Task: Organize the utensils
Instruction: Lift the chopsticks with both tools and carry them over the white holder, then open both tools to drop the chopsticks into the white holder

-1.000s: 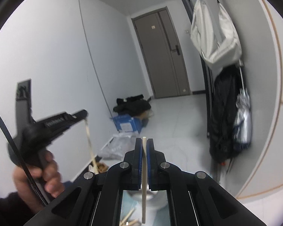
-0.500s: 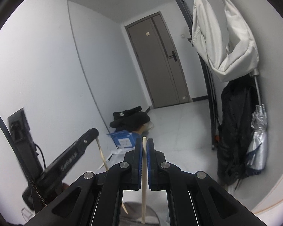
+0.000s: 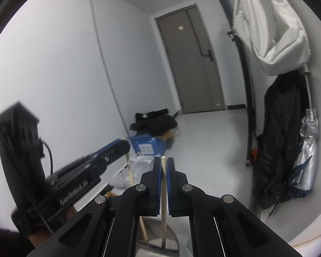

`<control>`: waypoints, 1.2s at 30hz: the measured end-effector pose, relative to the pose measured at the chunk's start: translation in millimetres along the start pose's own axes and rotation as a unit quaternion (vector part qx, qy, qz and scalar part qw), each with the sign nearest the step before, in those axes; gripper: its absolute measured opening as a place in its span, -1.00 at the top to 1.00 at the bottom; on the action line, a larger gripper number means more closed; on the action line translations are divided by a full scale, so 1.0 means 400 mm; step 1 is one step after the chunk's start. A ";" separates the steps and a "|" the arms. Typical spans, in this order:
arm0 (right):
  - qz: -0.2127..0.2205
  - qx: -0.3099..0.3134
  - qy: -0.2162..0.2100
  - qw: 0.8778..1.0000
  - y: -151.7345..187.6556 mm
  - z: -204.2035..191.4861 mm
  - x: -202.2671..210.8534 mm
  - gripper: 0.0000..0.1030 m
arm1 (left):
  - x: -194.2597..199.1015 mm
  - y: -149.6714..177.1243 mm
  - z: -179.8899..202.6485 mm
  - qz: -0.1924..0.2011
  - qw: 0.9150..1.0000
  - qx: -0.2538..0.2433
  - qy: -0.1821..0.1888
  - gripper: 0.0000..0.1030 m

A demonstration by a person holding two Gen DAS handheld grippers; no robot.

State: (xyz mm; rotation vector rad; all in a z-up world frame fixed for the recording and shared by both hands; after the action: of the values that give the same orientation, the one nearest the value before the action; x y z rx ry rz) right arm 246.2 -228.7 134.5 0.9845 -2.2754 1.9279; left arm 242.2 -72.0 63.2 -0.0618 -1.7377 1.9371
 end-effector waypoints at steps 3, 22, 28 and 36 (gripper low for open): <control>-0.011 0.018 -0.011 1.000 0.029 -0.016 0.001 0.93 | 0.004 0.013 0.015 -0.024 1.000 -0.009 0.014 0.94; -0.040 0.021 -0.031 0.998 0.122 -0.074 0.138 0.02 | 0.162 0.021 -0.053 -0.103 0.989 0.077 -0.070 -0.44; -0.044 0.016 -0.014 0.999 0.171 -0.107 0.222 -0.27 | 0.265 0.060 -0.064 -0.092 0.984 0.104 -0.114 -0.63; -0.031 0.006 0.004 1.000 0.226 -0.184 0.323 -0.63 | 0.384 0.099 -0.031 -0.066 0.979 0.091 -0.173 -0.82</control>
State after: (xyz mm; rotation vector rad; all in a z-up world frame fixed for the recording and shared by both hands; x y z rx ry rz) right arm 73.1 -217.4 122.0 1.0338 -2.2052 1.9204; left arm 101.2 1.4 71.5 0.4709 -1.7123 2.0895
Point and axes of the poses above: each gripper's, at about its wrist camera, not at the fingertips, and x roughly against the way its jaws point, z to its right, y to its underside, the point moved 5 cm from there along -x, roughly the way its jaws point, and after that the axes turned 4 degrees about -y, right-handed, at the moved point
